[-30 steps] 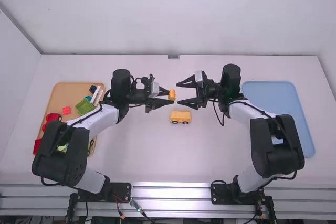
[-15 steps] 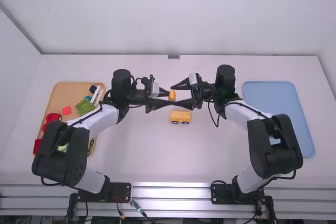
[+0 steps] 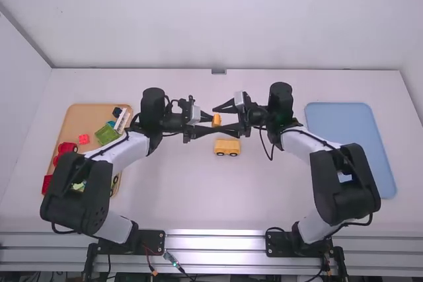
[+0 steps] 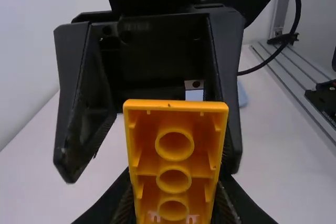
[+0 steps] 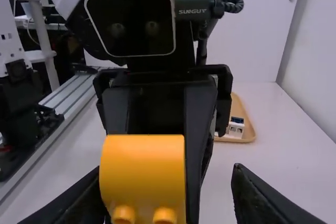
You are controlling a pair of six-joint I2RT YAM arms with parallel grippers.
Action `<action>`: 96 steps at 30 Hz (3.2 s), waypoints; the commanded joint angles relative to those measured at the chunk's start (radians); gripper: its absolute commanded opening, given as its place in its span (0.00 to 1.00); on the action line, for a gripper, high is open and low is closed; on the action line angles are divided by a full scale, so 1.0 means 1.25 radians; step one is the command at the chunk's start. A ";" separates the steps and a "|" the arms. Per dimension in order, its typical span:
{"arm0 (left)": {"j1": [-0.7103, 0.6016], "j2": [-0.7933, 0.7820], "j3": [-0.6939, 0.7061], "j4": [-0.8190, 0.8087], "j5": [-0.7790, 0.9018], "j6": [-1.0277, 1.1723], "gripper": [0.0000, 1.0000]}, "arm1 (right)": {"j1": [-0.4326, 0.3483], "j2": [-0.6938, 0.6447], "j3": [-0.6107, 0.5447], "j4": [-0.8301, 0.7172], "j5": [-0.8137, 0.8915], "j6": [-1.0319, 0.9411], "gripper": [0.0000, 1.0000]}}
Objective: Assemble lego blocks to make yellow taxi
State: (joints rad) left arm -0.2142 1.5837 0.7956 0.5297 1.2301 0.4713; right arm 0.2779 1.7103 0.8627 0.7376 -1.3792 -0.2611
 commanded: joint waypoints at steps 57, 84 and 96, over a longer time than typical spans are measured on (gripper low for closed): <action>0.318 -0.120 -0.012 -0.266 -0.226 0.109 0.99 | 0.117 -0.011 0.210 -0.644 0.596 -0.242 0.02; 0.622 -0.185 -0.013 -0.376 0.114 0.249 0.99 | 0.449 0.528 0.793 -1.272 1.126 -0.359 0.00; 0.622 -0.185 -0.045 -0.358 0.112 0.249 0.99 | 0.430 0.536 0.793 -1.244 1.154 -0.354 0.00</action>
State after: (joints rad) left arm 0.5655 1.3666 0.7628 0.0742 1.3354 0.7612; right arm 0.8284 2.3577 1.8294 -0.8116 0.0597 -0.7090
